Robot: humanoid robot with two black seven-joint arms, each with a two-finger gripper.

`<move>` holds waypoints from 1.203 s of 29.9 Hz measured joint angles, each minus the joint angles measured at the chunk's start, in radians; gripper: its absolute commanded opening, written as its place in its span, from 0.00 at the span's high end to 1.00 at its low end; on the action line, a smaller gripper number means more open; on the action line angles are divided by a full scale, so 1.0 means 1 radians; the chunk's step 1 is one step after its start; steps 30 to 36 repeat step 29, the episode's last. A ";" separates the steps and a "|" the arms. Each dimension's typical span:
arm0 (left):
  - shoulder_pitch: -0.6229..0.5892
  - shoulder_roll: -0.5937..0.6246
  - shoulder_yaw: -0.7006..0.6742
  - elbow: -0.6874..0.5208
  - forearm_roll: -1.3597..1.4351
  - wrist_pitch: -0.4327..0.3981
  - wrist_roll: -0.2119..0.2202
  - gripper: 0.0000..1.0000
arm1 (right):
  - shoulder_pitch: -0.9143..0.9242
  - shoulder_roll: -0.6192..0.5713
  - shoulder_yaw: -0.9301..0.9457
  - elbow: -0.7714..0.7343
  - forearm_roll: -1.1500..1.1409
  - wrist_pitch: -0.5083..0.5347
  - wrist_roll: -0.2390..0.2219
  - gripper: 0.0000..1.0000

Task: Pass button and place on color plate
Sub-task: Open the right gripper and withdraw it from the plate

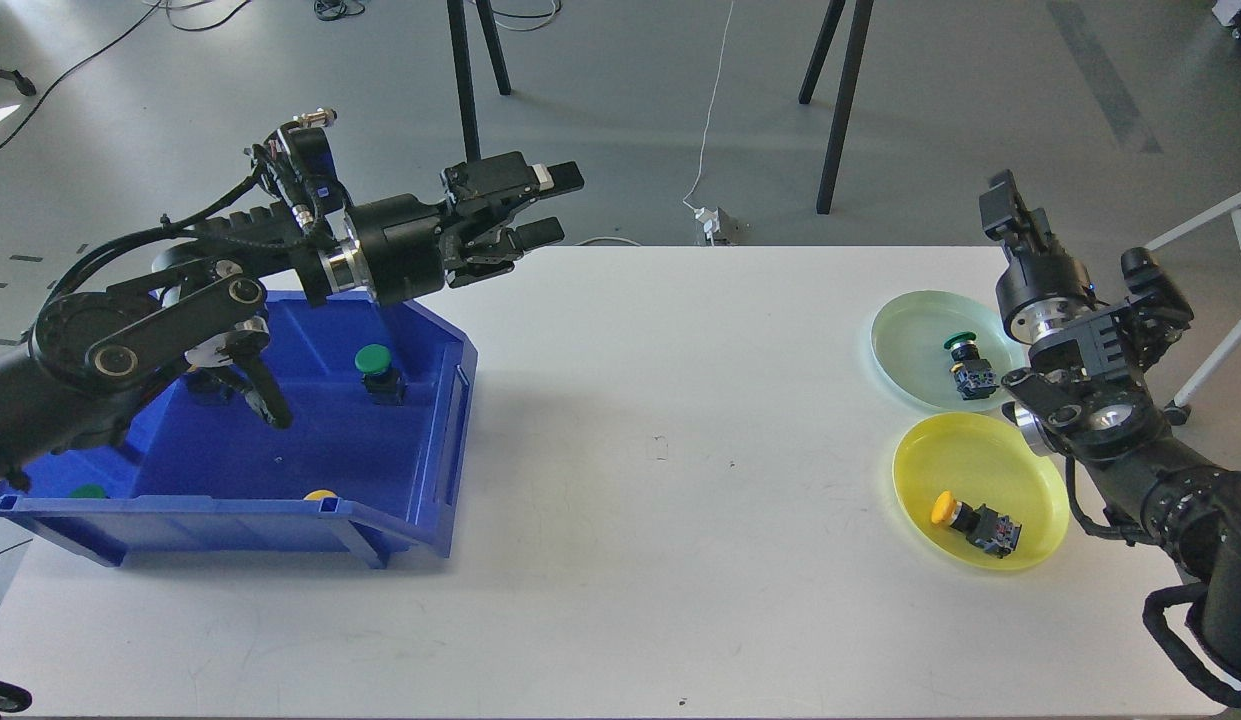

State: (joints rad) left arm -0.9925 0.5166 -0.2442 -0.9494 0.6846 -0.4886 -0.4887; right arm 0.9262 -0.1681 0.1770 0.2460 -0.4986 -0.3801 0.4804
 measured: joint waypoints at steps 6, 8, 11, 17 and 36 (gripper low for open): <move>0.005 -0.008 -0.028 0.129 -0.228 0.000 0.000 0.04 | 0.033 -0.107 0.256 0.265 0.173 0.409 0.005 0.22; 0.020 -0.006 -0.059 0.162 -0.298 0.000 0.000 0.03 | 0.002 -0.127 0.356 0.335 0.198 0.536 0.003 0.22; 0.061 0.002 -0.147 0.211 -0.379 0.000 0.000 0.03 | -0.054 -0.137 0.502 0.394 0.242 0.733 -0.005 0.18; 0.154 0.000 -0.366 0.320 -0.414 0.000 0.000 0.02 | -0.130 -0.136 0.593 0.437 0.393 0.866 -0.027 0.04; 0.199 -0.017 -0.411 0.344 -0.411 0.000 0.000 0.02 | -0.147 -0.095 0.597 0.481 0.463 0.869 -0.038 0.01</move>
